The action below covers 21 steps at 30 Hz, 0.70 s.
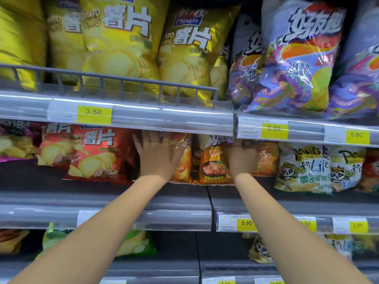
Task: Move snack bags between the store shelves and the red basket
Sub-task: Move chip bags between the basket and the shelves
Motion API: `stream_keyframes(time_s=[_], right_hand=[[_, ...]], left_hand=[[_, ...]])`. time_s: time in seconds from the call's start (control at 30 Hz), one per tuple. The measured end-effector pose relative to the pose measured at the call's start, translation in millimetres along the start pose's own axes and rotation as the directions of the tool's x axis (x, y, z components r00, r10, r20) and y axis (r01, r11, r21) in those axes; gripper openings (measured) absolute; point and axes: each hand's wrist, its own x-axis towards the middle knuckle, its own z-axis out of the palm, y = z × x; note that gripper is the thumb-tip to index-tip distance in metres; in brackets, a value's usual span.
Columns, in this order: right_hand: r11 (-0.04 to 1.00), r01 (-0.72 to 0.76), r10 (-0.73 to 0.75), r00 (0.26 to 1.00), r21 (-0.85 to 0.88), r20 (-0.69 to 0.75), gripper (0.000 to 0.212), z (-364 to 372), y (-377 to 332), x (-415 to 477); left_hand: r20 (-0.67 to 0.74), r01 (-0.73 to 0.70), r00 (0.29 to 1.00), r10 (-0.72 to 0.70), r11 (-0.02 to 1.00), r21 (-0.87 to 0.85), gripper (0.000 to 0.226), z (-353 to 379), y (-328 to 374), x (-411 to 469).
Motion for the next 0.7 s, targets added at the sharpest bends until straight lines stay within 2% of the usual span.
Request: stream_keyframes(time_s=[0.07, 0.2, 0.27, 0.37, 0.5, 0.57, 0.7], right_hand=[[0.998, -0.009, 0.008, 1.000, -0.068, -0.016, 0.075, -7, -8, -16], [0.969, 0.082, -0.090, 0.996, -0.232, -0.025, 0.067, -16, -18, -58], [0.930, 0.126, -0.142, 0.990, -0.345, -0.021, 0.069, -18, -28, -80], [0.819, 0.228, -0.239, 0.970, -0.526, 0.048, 0.060, -20, -45, -117], [0.699, 0.346, -0.358, 0.927, -0.626, 0.113, 0.063, -21, -60, -159], [0.628, 0.423, -0.451, 0.882, -0.653, 0.139, 0.061, -23, -67, -175], [0.454, 0.590, -0.673, 0.718, -0.667, 0.177, 0.056, -34, -85, -198]], left_hand=[[-0.030, -0.045, 0.999, 0.044, 0.999, -0.009, 0.085, -14, 1, -14], [-0.215, -0.153, 0.966, 0.147, 0.988, -0.014, 0.060, -36, -8, -39], [-0.207, -0.175, 0.963, 0.176, 0.984, 0.023, 0.057, -51, -17, -47], [-0.147, -0.182, 0.969, 0.196, 0.977, 0.108, 0.061, -73, -33, -56], [-0.104, -0.174, 0.977, 0.188, 0.977, 0.126, 0.064, -98, -56, -65], [-0.134, -0.199, 0.967, 0.215, 0.972, 0.124, 0.065, -109, -70, -69], [-0.192, -0.333, 0.920, 0.343, 0.939, 0.081, 0.066, -131, -94, -74]])
